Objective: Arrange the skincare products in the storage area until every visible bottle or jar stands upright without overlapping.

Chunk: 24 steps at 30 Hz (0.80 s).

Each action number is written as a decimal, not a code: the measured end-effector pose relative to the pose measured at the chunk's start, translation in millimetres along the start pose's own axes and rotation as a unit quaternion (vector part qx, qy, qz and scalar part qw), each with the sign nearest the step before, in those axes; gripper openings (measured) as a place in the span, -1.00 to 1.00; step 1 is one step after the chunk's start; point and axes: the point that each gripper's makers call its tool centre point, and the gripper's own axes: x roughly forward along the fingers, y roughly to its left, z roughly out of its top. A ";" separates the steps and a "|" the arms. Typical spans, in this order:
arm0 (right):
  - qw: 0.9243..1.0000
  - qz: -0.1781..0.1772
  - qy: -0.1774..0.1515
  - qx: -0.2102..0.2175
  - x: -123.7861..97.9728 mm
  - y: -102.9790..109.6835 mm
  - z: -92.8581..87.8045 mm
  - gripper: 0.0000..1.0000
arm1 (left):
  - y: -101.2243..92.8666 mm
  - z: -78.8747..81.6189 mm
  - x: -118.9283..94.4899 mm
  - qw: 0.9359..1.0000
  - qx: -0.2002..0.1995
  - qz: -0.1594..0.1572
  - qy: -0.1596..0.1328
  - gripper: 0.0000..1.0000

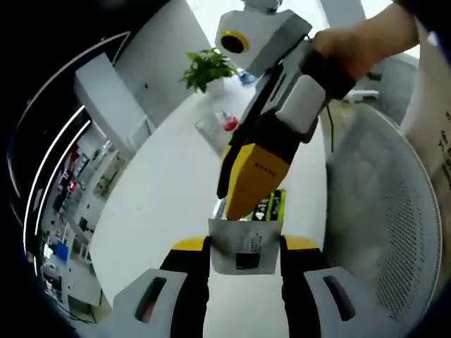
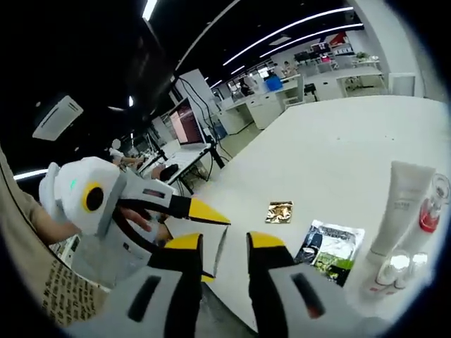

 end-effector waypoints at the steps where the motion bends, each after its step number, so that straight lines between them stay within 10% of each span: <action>1: 1.000 0.000 0.003 0.002 0.1 0.2 -1.4 -0.54 | -0.4 0.4 0.1 1.000 0.003 0.000 0.001 -0.28; 24: 0.999 -0.006 0.031 0.042 9.3 -2.5 -14.1 -0.98 | -10.7 10.1 -1.5 1.000 0.021 -0.008 -0.001 -0.27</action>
